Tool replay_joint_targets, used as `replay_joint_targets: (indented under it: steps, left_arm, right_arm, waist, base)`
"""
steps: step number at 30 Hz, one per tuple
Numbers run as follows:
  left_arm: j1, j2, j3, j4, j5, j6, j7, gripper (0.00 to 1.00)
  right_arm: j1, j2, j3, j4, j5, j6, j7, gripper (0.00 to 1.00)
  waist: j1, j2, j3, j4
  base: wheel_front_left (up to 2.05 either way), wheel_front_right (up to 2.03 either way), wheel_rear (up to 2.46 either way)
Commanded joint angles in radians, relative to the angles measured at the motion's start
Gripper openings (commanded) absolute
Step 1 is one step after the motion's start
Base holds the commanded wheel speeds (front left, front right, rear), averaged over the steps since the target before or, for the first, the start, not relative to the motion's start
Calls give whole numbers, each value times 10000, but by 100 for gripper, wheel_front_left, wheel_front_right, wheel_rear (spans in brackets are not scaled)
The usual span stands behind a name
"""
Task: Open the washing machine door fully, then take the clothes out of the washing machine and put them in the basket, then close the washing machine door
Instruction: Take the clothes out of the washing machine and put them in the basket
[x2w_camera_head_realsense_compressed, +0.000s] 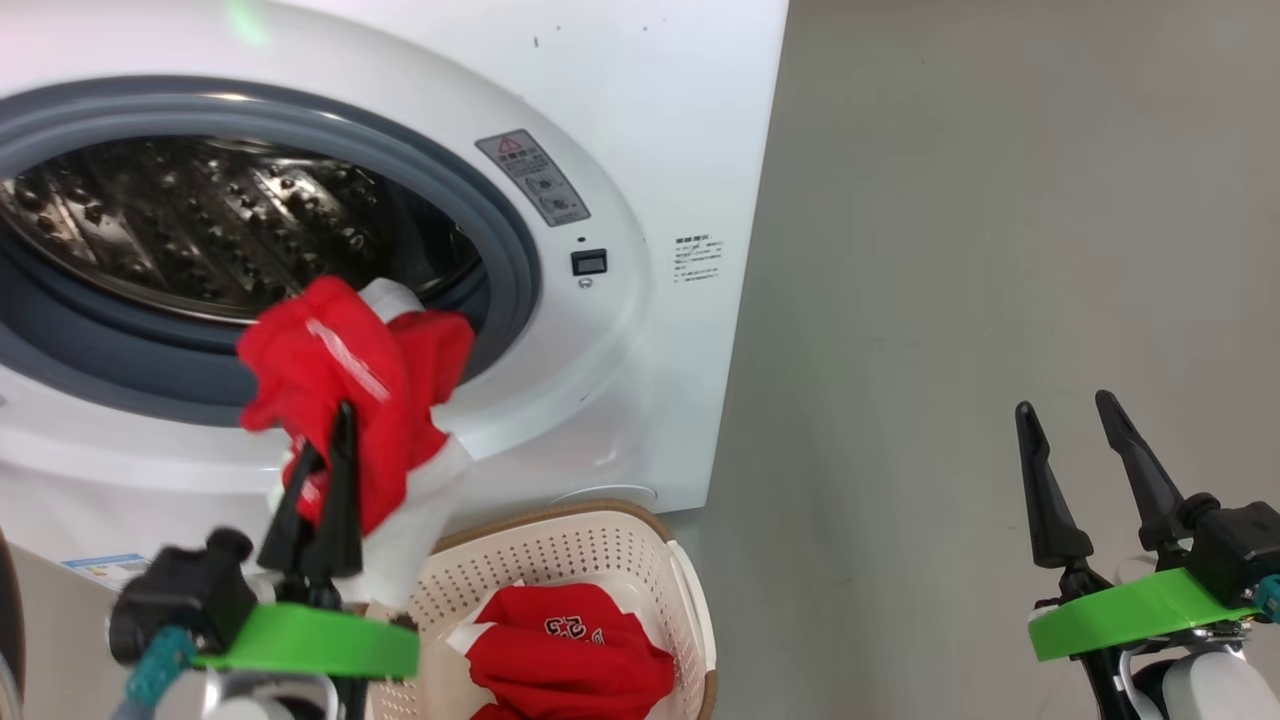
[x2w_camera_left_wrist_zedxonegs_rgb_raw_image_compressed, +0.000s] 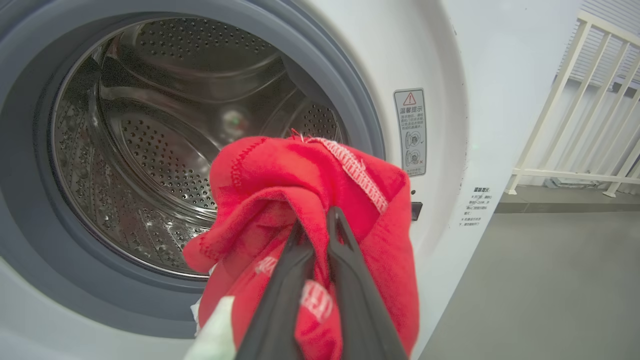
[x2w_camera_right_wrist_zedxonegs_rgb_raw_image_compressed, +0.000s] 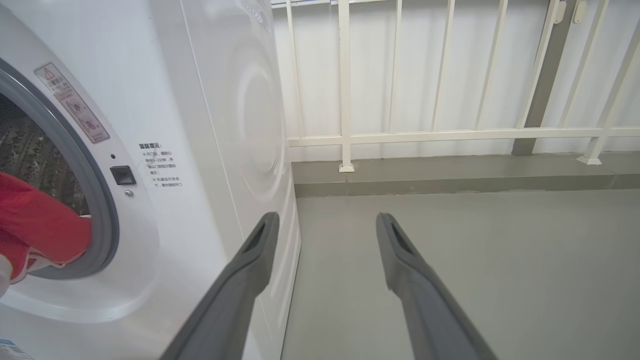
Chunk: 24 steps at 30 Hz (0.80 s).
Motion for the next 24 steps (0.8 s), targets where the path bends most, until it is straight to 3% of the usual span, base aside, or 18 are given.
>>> replay_joint_targets:
  steps: [1, 9, 18, 24]
  left_arm:
    - [76, 117, 248, -398, -93, 66, 26, 0]
    - [1194, 22, -374, -390, -828, 209, -5, 0]
    - [-97, 0, -675, 3155, -2024, -333, -225, 0]
    - [-1703, -3, -1403, 5317, -3160, -318, -245, 0]
  right_arm:
    - [-17, -54, 153, -253, -143, 33, -65, 100]
    - [-54, -93, 137, -368, -92, 33, -65, 100]
    - [-606, -326, 323, -418, 16, 33, -65, 100]
    - [-1004, -438, 339, -475, 83, 33, -65, 100]
  waist:
    - [0, -1, -63, 66]
    - [0, -1, 448, 100]
    - [0, -1, 1712, -69]
    - [0, -1, 2511, -109]
  base:
    - [0, 0, 0]
    - [0, 0, 0]
    - [0, 0, 0]
    - [0, 0, 0]
